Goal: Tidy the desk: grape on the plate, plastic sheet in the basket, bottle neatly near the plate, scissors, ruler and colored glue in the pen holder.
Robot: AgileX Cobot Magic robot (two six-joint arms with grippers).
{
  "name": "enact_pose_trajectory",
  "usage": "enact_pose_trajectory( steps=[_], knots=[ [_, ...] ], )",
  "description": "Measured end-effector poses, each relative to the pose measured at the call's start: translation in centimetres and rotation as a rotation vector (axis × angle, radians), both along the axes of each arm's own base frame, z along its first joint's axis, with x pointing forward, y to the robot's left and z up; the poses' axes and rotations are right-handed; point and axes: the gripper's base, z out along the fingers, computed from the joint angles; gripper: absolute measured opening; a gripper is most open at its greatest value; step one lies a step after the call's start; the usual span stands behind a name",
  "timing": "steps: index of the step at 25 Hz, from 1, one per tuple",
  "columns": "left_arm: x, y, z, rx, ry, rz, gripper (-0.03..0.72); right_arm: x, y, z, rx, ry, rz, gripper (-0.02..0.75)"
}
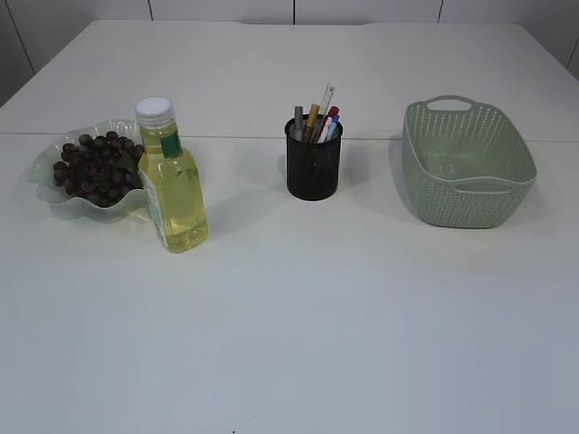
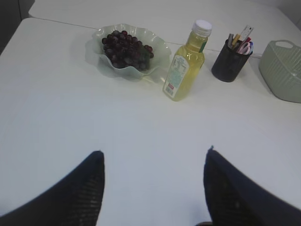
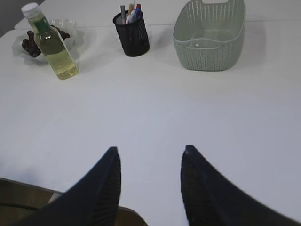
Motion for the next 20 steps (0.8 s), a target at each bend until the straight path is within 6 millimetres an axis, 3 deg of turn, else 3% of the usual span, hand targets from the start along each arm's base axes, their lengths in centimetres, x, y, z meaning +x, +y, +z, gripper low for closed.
enact_pose_trajectory(
  steps=[9,15,20],
  knots=[
    [2.0,-0.6,-3.0,0.086,0.087,-0.028,0.477,2.0,0.1,-3.6,-0.085,0.126,0.002,0.346],
    [3.7,-1.4,-5.1,0.085,0.089,-0.046,0.449,2.3,-0.3,-3.9,-0.139,0.132,-0.020,0.347],
    [4.0,-1.5,-5.3,0.095,0.079,-0.060,0.445,2.4,-0.7,-4.1,-0.197,0.126,-0.037,0.347]
  ],
)
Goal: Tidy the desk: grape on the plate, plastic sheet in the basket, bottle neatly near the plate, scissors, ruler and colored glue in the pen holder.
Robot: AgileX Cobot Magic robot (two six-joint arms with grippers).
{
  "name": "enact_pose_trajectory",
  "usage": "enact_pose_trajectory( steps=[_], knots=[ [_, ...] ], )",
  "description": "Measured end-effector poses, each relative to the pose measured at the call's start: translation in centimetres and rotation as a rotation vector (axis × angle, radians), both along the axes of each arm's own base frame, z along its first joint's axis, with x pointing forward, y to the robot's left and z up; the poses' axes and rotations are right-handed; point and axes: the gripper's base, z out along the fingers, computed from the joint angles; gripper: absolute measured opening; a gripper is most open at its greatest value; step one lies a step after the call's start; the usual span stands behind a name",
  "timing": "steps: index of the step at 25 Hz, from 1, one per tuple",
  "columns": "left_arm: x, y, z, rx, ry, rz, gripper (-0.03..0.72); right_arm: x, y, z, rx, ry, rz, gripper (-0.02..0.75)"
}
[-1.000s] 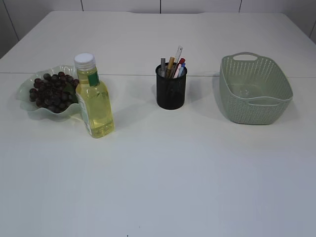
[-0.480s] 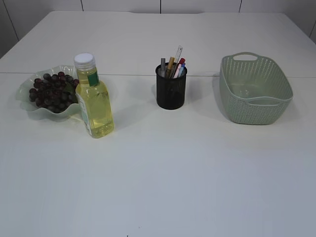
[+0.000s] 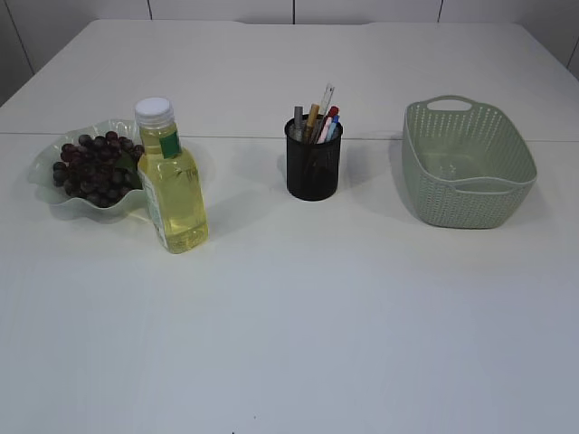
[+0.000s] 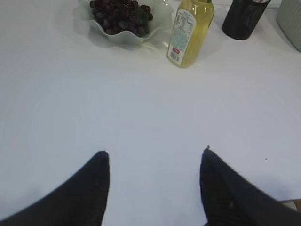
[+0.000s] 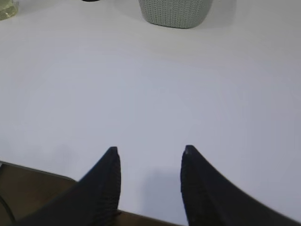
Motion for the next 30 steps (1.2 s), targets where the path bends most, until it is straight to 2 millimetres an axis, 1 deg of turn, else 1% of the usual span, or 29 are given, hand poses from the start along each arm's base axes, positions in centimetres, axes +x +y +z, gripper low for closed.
enact_pose_trajectory(
  steps=[5,9,18,30],
  knots=[
    [0.0,0.0,0.0,0.008,-0.006,-0.006,0.443,0.4,0.0,0.1,-0.030,-0.044,0.019,0.346],
    [0.0,0.0,0.0,0.019,-0.009,-0.012,0.442,1.0,0.1,-0.3,-0.034,-0.075,0.024,0.346],
    [0.0,-0.1,0.1,0.053,-0.022,-0.043,0.442,1.1,-0.1,-0.3,-0.061,-0.084,0.006,0.347],
    [0.0,-0.2,0.1,0.051,-0.022,-0.061,0.442,1.2,-0.4,-0.2,-0.083,-0.089,-0.013,0.347]
  ],
)
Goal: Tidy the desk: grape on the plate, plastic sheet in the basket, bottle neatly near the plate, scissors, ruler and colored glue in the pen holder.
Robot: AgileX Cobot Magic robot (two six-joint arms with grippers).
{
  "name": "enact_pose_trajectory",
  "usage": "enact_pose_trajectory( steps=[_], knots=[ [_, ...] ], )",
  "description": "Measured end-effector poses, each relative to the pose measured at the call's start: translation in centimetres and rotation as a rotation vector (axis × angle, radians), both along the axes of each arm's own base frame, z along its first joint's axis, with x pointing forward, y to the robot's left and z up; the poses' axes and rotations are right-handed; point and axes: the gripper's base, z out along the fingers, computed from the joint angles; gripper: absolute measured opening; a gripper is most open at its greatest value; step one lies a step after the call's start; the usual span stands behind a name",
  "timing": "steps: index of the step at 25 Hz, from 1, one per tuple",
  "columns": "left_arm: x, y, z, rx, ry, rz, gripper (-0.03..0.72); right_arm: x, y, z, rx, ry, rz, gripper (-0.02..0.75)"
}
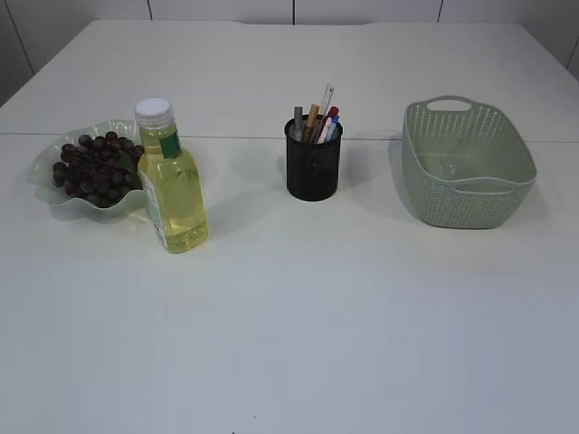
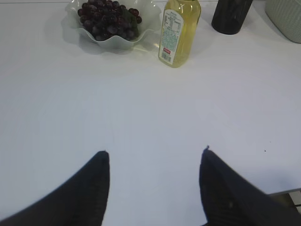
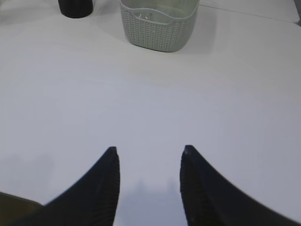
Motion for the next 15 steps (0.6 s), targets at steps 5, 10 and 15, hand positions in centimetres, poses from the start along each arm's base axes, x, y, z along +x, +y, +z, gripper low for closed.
enact_pose_trajectory(
  steps=[5,10,15],
  knots=[
    [0.00,-0.01,0.00,-0.001,0.000,-0.001,0.442,0.01,-0.05,0.01,-0.005,-0.002,-0.004,0.347],
    [-0.03,-0.05,0.00,-0.001,0.000,0.048,0.442,-0.03,0.00,0.01,-0.005,-0.001,-0.050,0.346],
    [-0.09,-0.14,0.00,-0.001,0.000,0.158,0.442,-0.12,0.13,0.01,-0.007,-0.001,-0.166,0.346]
  ],
)
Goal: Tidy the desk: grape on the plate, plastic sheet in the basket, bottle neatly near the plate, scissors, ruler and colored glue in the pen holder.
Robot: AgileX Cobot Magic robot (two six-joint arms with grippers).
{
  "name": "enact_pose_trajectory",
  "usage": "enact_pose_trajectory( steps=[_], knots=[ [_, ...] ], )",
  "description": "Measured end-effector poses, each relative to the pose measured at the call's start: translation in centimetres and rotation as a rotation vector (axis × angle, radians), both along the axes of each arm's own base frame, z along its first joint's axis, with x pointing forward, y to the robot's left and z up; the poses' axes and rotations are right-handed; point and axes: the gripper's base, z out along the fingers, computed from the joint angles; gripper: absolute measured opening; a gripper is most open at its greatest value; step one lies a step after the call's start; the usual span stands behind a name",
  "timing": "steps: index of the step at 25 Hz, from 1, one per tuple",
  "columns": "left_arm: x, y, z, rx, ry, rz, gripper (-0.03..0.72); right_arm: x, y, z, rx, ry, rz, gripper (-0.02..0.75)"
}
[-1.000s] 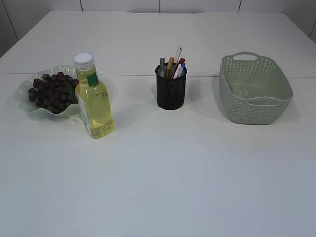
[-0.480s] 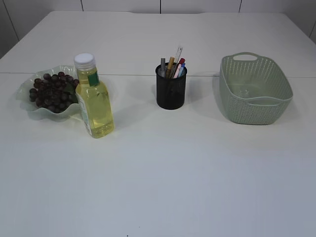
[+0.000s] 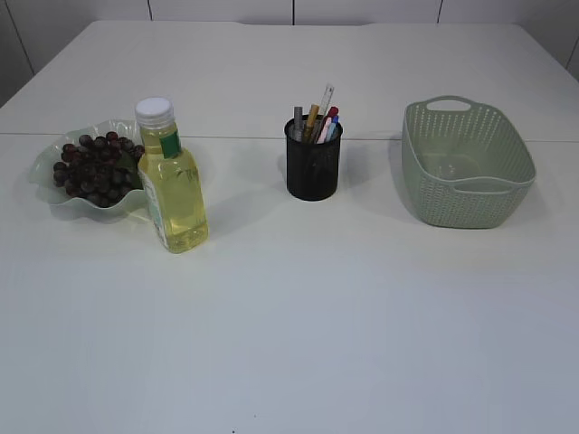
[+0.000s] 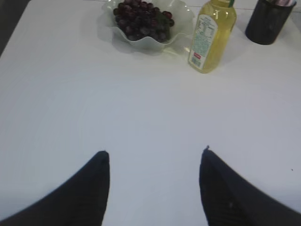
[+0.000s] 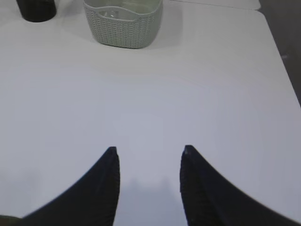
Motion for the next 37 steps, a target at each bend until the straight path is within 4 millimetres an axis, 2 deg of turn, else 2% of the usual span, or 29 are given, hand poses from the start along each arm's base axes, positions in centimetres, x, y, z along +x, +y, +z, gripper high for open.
enact_pose_trajectory(
  steps=[6,11,37],
  knots=[
    [-0.05,-0.08,0.00,0.000,0.000,0.103,0.442,-0.06,0.15,0.01,0.000,-0.002,-0.111,0.347],
    [-0.06,-0.12,0.00,0.001,0.000,0.148,0.431,-0.07,0.20,0.01,0.009,-0.003,-0.127,0.346],
    [-0.06,-0.32,-0.01,0.089,-0.003,0.080,0.365,0.02,0.79,-0.01,0.084,-0.008,-0.095,0.347]
  ],
)
